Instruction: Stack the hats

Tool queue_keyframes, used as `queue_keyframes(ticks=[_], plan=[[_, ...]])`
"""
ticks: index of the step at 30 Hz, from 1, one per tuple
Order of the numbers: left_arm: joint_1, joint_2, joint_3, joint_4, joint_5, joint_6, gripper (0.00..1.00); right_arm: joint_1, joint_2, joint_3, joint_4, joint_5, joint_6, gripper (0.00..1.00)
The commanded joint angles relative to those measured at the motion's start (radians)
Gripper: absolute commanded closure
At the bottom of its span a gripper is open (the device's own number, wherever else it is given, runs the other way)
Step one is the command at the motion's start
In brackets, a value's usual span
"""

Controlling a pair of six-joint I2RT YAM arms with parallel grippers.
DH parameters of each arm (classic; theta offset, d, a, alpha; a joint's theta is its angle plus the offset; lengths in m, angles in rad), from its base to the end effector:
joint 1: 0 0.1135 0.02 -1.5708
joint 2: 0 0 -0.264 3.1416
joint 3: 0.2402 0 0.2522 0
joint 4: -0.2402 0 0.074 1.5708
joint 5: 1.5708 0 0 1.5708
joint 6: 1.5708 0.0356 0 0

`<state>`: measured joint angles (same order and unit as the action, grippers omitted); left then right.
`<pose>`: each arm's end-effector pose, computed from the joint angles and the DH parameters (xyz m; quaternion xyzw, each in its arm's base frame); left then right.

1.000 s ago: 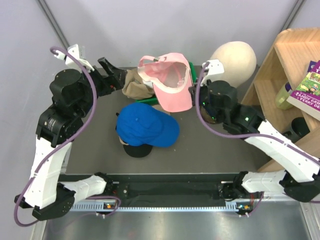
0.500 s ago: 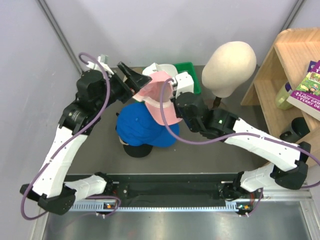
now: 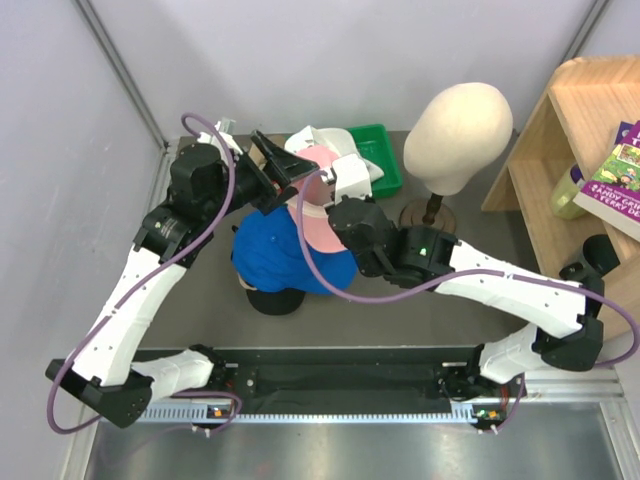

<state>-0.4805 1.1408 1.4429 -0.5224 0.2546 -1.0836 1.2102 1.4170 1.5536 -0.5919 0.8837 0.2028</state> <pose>0.2014 -0.1151 0.4599 -0.1542 0.7629 -0.5073 0.3701 0.1319 0.2717 0.4247 -0.1720 0.7810 0.0346 0.5995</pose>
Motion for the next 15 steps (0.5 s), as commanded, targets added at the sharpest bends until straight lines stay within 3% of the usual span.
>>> queue_keyframes(ticks=[1,2,5,6,15], plan=[[0.0,-0.012,-0.012,0.088,0.021,-0.016,0.01,0.055,0.014,0.051,0.05,0.041,0.006,1.0],[0.0,-0.004,-0.015,0.088,0.021,-0.006,0.03,0.058,0.011,0.045,0.058,0.041,0.006,1.0],[0.0,-0.003,-0.018,0.081,-0.014,0.036,0.31,0.081,0.005,0.03,0.095,0.043,-0.016,1.0],[0.0,-0.007,-0.018,0.062,-0.037,0.043,0.35,0.095,0.002,0.026,0.102,0.044,-0.023,1.0],[0.003,-0.035,-0.078,0.09,-0.093,0.039,0.4,0.146,0.02,0.013,0.133,0.057,-0.065,1.0]])
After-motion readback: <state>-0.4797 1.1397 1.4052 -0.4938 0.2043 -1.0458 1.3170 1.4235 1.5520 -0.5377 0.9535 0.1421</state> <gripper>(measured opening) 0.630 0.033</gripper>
